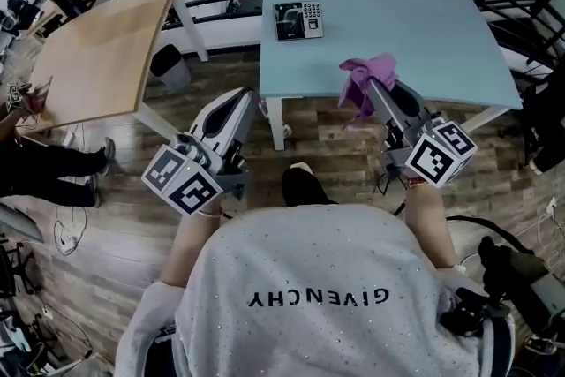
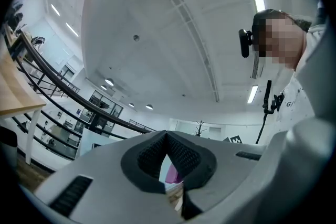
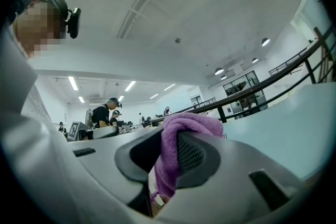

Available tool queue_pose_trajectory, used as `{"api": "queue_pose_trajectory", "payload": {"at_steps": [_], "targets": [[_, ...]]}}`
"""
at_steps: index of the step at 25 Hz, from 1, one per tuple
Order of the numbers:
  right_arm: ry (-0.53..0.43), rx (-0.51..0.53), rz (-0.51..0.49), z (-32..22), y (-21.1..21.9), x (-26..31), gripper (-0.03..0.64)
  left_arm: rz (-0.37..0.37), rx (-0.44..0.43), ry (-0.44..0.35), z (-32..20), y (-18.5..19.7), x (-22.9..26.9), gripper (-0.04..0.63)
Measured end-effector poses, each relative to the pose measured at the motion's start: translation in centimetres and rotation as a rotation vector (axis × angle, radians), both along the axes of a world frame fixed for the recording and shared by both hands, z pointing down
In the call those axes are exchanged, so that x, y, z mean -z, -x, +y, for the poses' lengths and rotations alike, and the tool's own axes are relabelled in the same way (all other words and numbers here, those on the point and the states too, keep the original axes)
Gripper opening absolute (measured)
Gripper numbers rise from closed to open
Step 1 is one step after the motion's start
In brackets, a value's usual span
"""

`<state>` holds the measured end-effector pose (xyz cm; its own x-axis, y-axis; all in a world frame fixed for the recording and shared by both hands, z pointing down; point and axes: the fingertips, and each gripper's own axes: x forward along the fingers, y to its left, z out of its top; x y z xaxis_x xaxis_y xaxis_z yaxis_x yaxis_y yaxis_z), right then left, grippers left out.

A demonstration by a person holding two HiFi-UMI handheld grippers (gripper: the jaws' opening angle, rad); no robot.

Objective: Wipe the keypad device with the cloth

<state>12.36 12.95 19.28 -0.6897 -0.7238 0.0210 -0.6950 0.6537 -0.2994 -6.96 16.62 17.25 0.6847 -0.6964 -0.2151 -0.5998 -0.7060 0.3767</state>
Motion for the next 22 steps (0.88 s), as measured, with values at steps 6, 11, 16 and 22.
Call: {"api": "queue_pose_trajectory", "payload": {"at_steps": [6, 11, 16, 22], "targets": [[-0.054, 0.104, 0.031, -8.6, 2.8, 1.7, 0.067, -0.003, 0.077, -0.012, -7.1, 1.7, 0.7, 0.000], [-0.074, 0.202, 0.046, -15.4, 5.0, 1.6, 0.066, -0.026, 0.148, 0.003, -12.3, 2.7, 0.5, 0.000], [-0.030, 0.277, 0.084, -21.1, 8.3, -1.5, 0.061, 0.035, 0.201, 0.037, -16.5, 4.1, -0.4, 0.000], [0.095, 0.403, 0.093, -23.4, 10.2, -6.9, 0.061, -0.054, 0.212, 0.126, -19.9, 2.1, -4.1, 0.000]]}}
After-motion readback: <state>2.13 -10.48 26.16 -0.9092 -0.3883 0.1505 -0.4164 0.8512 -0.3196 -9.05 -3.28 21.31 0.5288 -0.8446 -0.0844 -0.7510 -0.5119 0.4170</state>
